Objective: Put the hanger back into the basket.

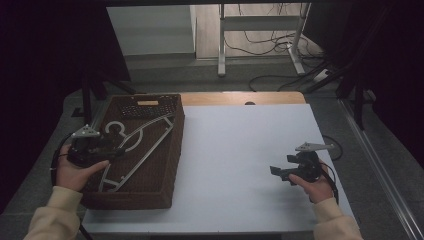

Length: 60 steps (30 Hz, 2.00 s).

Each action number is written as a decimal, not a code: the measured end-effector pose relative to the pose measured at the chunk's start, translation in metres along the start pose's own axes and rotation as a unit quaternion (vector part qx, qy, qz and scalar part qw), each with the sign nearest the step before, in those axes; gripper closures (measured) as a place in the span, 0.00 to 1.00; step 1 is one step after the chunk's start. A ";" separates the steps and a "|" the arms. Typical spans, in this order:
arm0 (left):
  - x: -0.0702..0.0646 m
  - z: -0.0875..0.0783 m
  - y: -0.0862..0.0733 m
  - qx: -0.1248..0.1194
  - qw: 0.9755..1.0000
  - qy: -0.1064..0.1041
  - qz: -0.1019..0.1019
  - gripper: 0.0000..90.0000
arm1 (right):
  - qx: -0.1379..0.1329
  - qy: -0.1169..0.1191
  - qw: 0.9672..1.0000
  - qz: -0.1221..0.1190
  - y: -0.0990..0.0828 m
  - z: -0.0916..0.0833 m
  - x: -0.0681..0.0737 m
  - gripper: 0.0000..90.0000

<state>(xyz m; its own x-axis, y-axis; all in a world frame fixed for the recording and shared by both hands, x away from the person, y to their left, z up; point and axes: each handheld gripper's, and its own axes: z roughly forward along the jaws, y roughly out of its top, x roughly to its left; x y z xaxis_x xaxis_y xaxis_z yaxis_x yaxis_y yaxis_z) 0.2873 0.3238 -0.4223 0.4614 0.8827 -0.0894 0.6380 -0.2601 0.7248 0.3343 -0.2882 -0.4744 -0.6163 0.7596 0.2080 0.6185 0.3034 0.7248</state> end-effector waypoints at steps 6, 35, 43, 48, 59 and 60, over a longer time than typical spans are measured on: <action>-0.016 0.002 0.005 -0.017 1.000 -0.017 -0.004 0.28 | -0.004 0.003 1.000 0.003 0.000 0.000 -0.002 0.10; -0.099 0.020 0.016 -0.021 0.995 -0.081 0.046 0.27 | -0.043 0.016 0.999 -0.016 0.002 -0.016 0.006 0.10; -0.099 0.025 0.011 -0.022 0.996 -0.078 0.040 0.27 | -0.064 0.030 0.997 -0.015 0.003 -0.024 0.005 0.10; -0.100 0.025 0.006 -0.025 0.996 -0.078 0.045 0.27 | -0.068 0.029 0.997 -0.023 0.000 -0.031 0.010 0.10; -0.099 0.021 0.002 -0.034 0.995 -0.087 0.046 0.26 | -0.070 0.021 0.997 -0.029 0.000 -0.035 0.010 0.10; -0.100 0.021 0.001 -0.033 0.995 -0.088 0.045 0.26 | -0.071 0.021 0.997 -0.028 0.000 -0.035 0.010 0.10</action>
<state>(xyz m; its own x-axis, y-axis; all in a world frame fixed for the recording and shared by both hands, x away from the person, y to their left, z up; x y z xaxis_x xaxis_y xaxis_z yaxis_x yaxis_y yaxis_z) 0.2551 0.2270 -0.4268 0.6194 0.7733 -0.1353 0.5502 -0.3047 0.7775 0.3109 -0.3009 -0.4493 -0.6690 0.7186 0.1899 0.5099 0.2578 0.8207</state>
